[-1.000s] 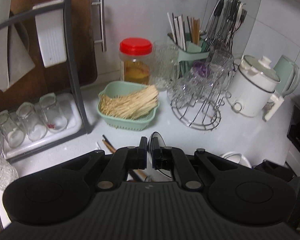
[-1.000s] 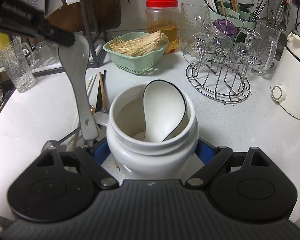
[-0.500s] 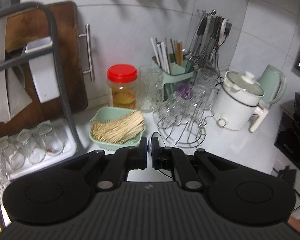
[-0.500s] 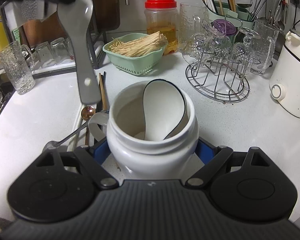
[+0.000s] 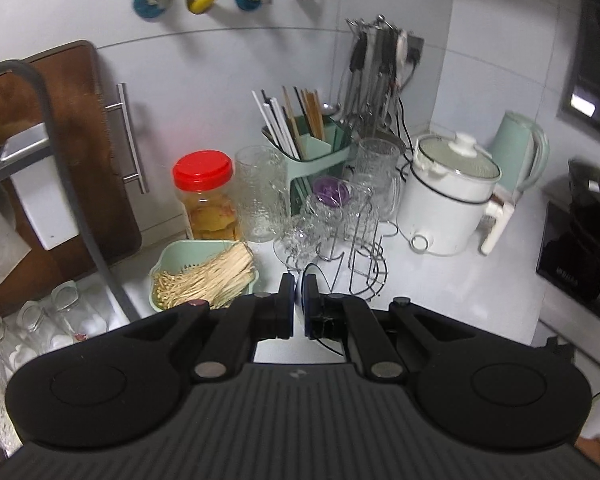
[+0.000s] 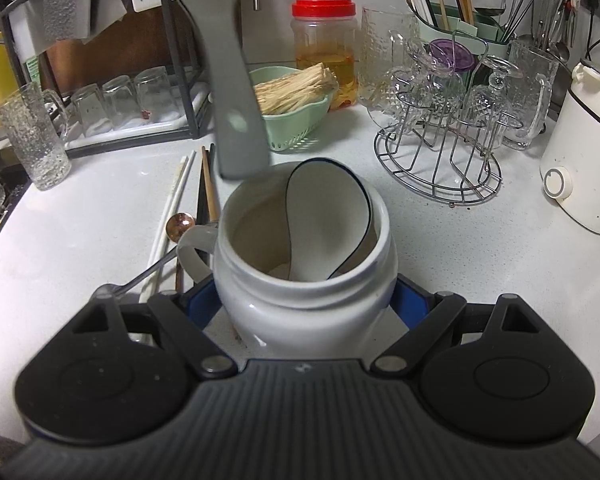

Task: Organize utensils
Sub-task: 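Carry the white ceramic spoon with the left tool over the jar, then lower the white spoon into the jar and open the left tool, then move the left tool back to the utensils on the counter, then close the left tool on the ornate metal spoon's handle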

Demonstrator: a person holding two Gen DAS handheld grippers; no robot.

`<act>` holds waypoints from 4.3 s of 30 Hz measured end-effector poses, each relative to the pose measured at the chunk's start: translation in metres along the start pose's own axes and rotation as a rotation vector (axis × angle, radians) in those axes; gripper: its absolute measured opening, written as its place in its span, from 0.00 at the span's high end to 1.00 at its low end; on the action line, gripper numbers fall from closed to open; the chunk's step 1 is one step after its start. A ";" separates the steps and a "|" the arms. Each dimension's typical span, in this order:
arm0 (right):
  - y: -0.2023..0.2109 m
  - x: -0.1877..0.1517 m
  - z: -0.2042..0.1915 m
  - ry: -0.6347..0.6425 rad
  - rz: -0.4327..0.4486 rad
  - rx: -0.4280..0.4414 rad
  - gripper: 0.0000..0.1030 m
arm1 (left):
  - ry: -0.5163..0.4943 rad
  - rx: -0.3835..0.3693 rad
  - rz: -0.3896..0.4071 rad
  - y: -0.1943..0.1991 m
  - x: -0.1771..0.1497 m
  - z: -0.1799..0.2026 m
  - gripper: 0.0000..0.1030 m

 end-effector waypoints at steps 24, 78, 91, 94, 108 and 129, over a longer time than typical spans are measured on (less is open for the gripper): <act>0.000 -0.002 -0.002 0.006 0.030 0.007 0.12 | -0.139 -0.285 -0.380 -0.051 -0.037 0.058 0.90; 0.002 -0.004 -0.003 -0.009 0.029 -0.004 0.12 | 0.241 -0.070 -0.212 0.006 -0.074 -0.029 0.78; 0.002 -0.003 -0.003 -0.006 0.015 -0.007 0.12 | 0.482 0.002 -0.295 -0.015 -0.179 -0.099 0.68; 0.001 -0.003 -0.004 -0.004 0.008 -0.008 0.12 | 0.461 -0.025 -0.304 -0.028 -0.187 -0.102 0.68; -0.002 0.001 -0.005 -0.018 -0.005 -0.026 0.12 | 0.188 -0.077 -0.366 -0.093 -0.183 -0.074 0.70; -0.001 0.000 -0.006 -0.028 0.006 -0.033 0.12 | -0.032 -0.038 -0.418 -0.115 -0.168 -0.059 0.91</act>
Point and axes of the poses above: each gripper's, at about its wrist camera, not at the fingertips, and y roughly against the way its jaws point, z to its right, x to its top, the point moved 5 cm from there along -y, roughly the way its jaws point, and after that the axes turned 1 degree about -y, right-handed, at the moved point
